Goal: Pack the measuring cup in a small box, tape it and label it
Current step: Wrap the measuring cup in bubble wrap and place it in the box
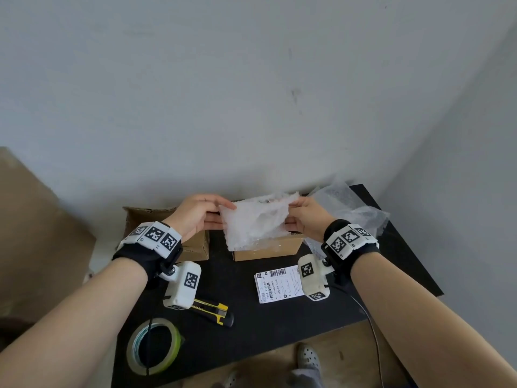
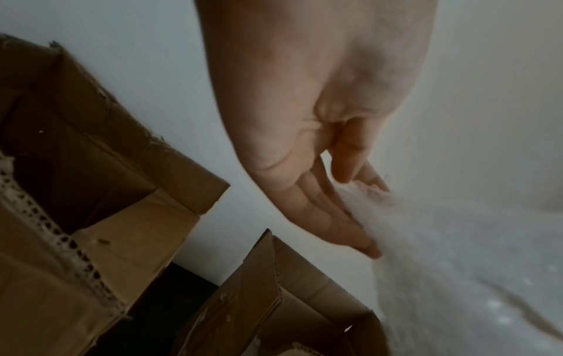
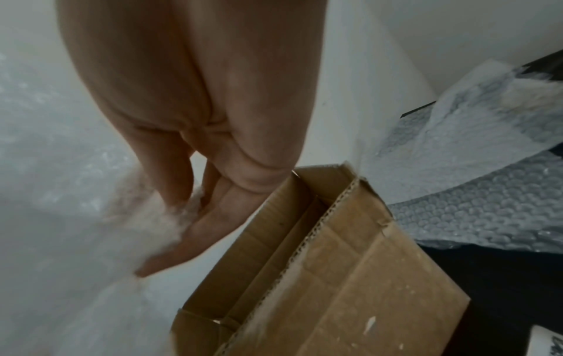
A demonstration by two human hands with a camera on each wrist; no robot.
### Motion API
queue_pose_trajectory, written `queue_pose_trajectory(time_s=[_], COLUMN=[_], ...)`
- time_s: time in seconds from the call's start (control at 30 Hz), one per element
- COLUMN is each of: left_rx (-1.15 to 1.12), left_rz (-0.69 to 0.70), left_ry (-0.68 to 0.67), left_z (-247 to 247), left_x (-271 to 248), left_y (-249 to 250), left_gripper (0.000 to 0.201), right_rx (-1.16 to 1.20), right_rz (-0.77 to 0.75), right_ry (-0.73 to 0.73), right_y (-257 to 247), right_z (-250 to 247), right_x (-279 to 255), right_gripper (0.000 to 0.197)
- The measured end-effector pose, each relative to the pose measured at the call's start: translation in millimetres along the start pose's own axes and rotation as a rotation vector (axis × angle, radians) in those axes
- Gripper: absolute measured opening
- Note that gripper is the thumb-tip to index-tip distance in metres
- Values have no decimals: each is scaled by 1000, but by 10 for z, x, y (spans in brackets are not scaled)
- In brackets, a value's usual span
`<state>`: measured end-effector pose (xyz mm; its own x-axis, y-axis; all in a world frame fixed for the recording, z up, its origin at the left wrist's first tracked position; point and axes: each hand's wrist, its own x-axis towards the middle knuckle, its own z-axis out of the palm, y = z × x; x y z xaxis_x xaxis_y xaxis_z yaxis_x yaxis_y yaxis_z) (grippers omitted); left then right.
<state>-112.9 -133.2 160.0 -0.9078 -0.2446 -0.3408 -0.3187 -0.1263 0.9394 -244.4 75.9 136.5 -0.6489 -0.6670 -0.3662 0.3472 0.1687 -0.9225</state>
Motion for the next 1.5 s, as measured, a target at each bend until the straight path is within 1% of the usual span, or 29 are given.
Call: queue_pose_trajectory(time_s=[0.03, 0.1, 0.13, 0.17, 0.2, 0.3, 0.37, 0.43, 0.5, 0.53, 0.6, 0.67, 0.73, 0.77, 0.83, 0.9, 1.0, 1.1, 1.2, 1.27, 1.33, 1.37, 1.5], left_rx=[-18, -10, 35, 94, 162, 335, 398, 344, 251, 196, 54, -47, -105, -125, -150, -133, 38, 338, 710, 898, 1049, 1108, 1197], left_rz=[-8, -25, -28, -19, 6, 126, 186, 218, 219, 199, 151, 118, 91, 81, 68, 66, 108, 190, 289, 317, 305, 289, 239], left_ry=[5, 17, 33, 57, 89, 233, 310, 328, 323, 305, 237, 164, 102, 75, 46, 66, 140, 191, 218, 179, 125, 107, 100], left_z=[11, 39, 54, 72, 83, 104, 91, 99, 135, 160, 228, 283, 326, 344, 375, 410, 475, 545, 545, 523, 517, 520, 501], left_x=[8, 33, 50, 68, 96, 154, 192, 227, 255, 263, 281, 295, 306, 307, 309, 321, 369, 421, 460, 471, 482, 479, 463], left_y=[6, 6, 0, -12, -35, -82, -96, -85, -69, -55, -22, 0, -15, -36, -89, -139, -231, -389, -542, -613, -656, -669, -721], left_gripper=[36, 24, 18, 15, 18, 28, 36, 49, 54, 50, 40, 37, 40, 39, 37, 36, 40, 51, 43, 36, 37, 40, 55], right_rx=[-6, -8, -7, -2, 12, 45, -8, -122, -216, -218, -125, -5, 64, 78, 49, -62, -235, -413, -551, -684, -829, -898, -1107], right_rz=[11, 19, 27, 35, 45, 66, 25, -71, -123, -120, -62, 5, 7, 1, -10, -42, -75, -98, -98, -76, -53, -53, -51], right_ry=[1, -7, -5, -4, -6, -7, 73, 191, 236, 238, 211, 109, -2, -22, -9, 33, 134, 270, 389, 444, 471, 473, 433], right_y=[2, -12, -23, -38, -51, -62, -62, -94, -131, -141, -157, -151, -119, -107, -92, -78, -60, -90, -115, -127, -160, -167, -116], right_z=[-1, 3, 6, 2, -10, -44, -20, 39, 84, 98, 99, 83, 52, 34, -14, -63, -117, -191, -301, -341, -336, -322, -218], right_x=[-3, -4, 2, 9, 17, 33, 42, 32, 11, 1, -22, -30, -37, -45, -49, -40, -19, -17, 18, 55, 71, 80, 142], right_gripper=[21, 22, 23, 22, 23, 36, 44, 47, 52, 57, 60, 57, 49, 46, 43, 40, 36, 27, 30, 39, 46, 46, 33])
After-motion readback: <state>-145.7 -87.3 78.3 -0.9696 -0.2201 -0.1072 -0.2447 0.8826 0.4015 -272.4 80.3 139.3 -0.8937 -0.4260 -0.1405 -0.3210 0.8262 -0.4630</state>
